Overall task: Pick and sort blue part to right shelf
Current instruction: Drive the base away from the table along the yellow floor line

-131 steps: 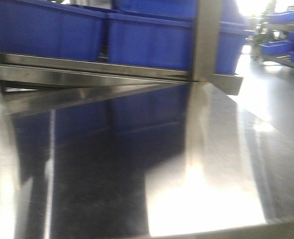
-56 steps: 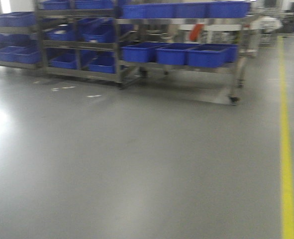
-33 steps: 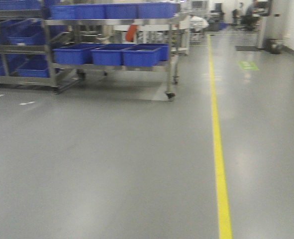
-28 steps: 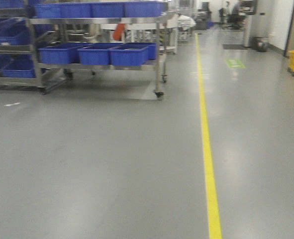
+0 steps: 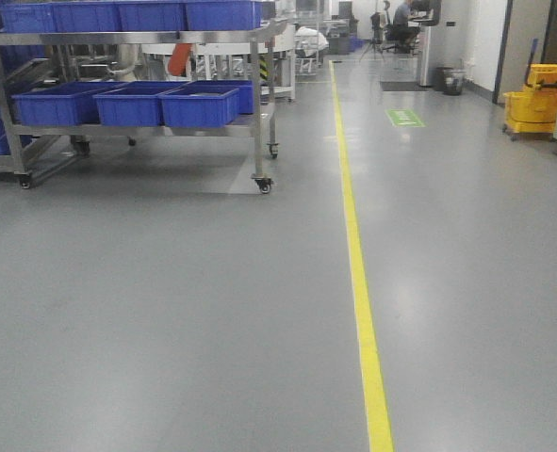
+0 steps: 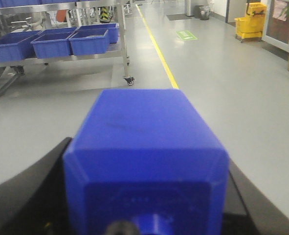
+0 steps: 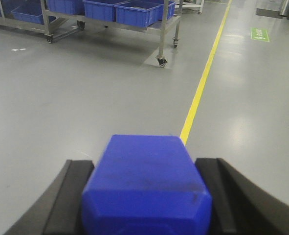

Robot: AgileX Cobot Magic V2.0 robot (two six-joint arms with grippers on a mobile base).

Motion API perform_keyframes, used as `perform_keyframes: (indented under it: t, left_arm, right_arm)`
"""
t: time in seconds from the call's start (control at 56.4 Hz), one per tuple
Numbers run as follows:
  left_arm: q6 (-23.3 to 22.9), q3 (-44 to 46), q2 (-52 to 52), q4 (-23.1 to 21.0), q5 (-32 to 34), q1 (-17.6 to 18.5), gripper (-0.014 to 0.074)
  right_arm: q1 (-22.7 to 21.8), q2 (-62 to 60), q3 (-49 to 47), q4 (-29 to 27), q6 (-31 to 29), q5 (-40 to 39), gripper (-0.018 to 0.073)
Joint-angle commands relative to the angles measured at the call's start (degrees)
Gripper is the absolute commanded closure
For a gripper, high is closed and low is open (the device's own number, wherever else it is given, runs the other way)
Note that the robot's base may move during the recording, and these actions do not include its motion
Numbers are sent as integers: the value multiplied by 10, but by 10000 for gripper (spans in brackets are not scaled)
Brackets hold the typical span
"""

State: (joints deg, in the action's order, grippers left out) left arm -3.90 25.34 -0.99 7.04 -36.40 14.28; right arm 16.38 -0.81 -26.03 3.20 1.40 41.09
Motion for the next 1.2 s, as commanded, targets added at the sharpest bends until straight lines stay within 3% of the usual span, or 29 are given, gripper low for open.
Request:
perform_keyframes:
  t: [0.0, 1.187]
  left_arm:
    - [-3, 16, -10, 0, 50, -1, 336]
    - [-3, 16, -10, 0, 51, -1, 336]
  right_arm:
    - [0, -8, -16, 6, -4, -54, 350]
    - [0, -8, -16, 6, -4, -54, 350]
